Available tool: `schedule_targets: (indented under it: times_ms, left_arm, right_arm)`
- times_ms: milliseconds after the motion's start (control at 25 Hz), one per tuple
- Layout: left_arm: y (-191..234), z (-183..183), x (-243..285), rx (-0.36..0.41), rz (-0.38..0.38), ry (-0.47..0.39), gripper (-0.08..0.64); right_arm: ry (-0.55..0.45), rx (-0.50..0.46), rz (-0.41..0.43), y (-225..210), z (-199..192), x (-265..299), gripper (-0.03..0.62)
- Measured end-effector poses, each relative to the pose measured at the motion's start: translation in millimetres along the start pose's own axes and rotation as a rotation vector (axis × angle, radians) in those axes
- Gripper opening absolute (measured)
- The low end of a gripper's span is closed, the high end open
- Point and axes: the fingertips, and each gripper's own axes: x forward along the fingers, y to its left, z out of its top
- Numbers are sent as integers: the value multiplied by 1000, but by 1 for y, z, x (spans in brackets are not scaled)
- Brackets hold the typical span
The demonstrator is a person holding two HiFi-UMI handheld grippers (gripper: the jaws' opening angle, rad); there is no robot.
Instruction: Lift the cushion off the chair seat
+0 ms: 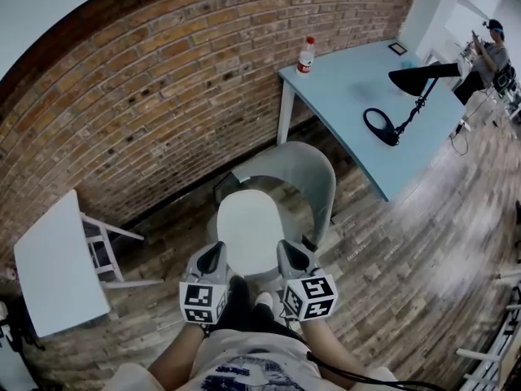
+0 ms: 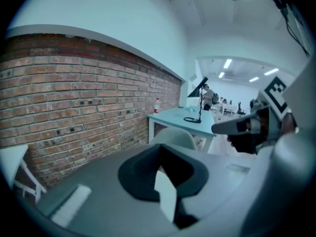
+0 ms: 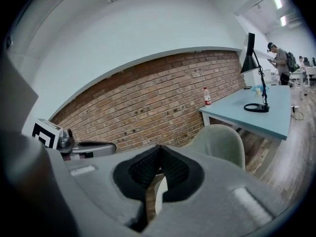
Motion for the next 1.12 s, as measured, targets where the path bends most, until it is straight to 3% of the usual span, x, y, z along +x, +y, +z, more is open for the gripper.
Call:
schedule_targets:
  times_ms: [400,600,1120]
  left_arm:
    - [47,-36,70,-7,-51,77,-9]
    - [73,-76,112,0,-54,154,-9]
    - [107,-170,219,-28,-78,219,-9]
  right_arm:
    - [69,18,-89,-44,-33,70,-2]
    - [100,39,-128,-70,-56,108,-2]
    - [151,100,-181,-140,-143,206,-2]
